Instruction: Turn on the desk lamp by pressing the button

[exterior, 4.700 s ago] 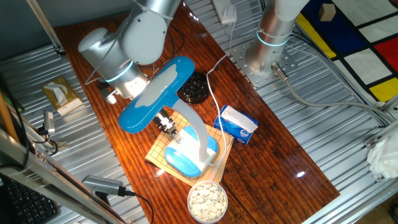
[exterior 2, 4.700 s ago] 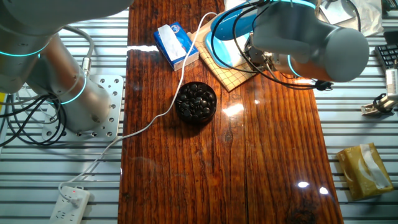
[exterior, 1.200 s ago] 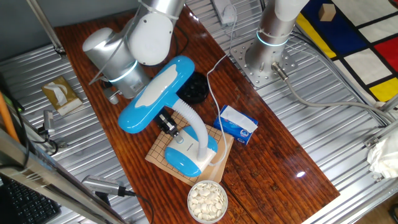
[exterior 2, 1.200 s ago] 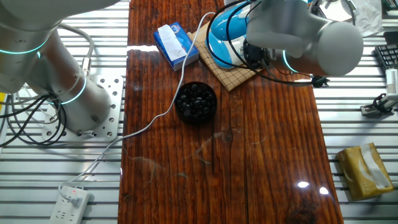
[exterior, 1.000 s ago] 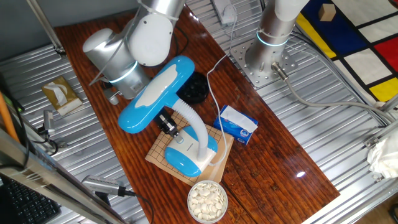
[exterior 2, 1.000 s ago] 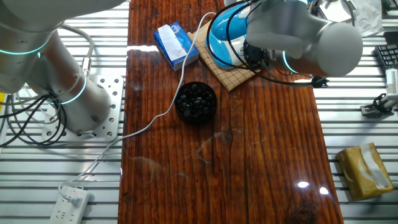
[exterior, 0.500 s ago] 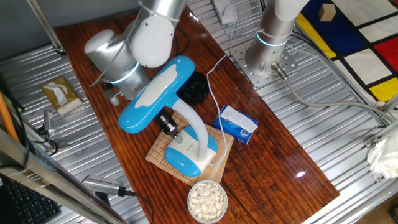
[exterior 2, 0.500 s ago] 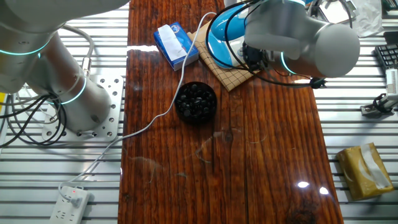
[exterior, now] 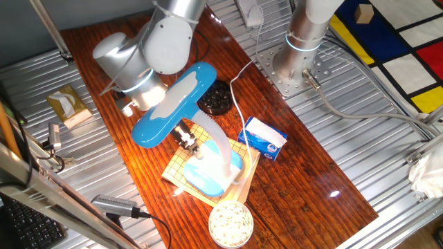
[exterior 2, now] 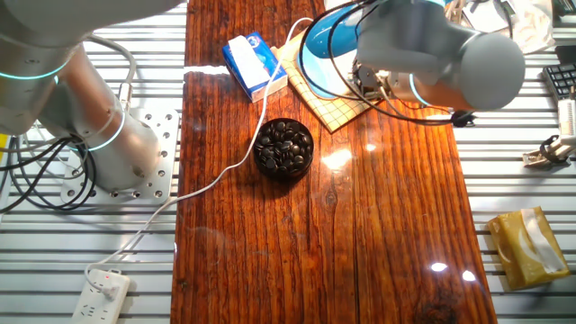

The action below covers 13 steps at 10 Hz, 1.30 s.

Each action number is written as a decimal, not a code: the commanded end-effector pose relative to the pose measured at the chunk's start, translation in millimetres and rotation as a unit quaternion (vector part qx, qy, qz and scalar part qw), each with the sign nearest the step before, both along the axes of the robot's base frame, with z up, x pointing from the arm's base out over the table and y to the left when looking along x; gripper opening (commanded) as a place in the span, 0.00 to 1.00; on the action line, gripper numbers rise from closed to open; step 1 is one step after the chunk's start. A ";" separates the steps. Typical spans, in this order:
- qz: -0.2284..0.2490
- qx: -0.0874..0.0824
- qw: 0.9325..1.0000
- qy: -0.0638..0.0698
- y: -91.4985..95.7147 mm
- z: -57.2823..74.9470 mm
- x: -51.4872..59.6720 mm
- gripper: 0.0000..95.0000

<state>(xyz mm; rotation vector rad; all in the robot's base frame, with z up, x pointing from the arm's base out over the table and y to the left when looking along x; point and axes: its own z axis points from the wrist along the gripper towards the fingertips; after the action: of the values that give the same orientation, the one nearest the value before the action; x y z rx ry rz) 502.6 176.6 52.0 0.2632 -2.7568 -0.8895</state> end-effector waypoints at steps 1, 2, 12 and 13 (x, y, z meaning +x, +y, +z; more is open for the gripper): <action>0.000 -0.003 1.000 -0.003 -2.1 8.4 0.9 0.00; 0.000 -0.006 1.000 -0.002 -7.4 17.3 4.0 0.00; 0.029 -0.075 0.997 -0.010 -63.3 34.5 35.2 0.00; 0.031 -0.078 0.996 -0.012 -69.0 34.1 37.0 0.00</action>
<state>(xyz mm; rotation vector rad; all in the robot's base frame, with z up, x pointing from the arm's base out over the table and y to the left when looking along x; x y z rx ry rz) 540.6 106.7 85.8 0.3301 -2.8048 -0.6530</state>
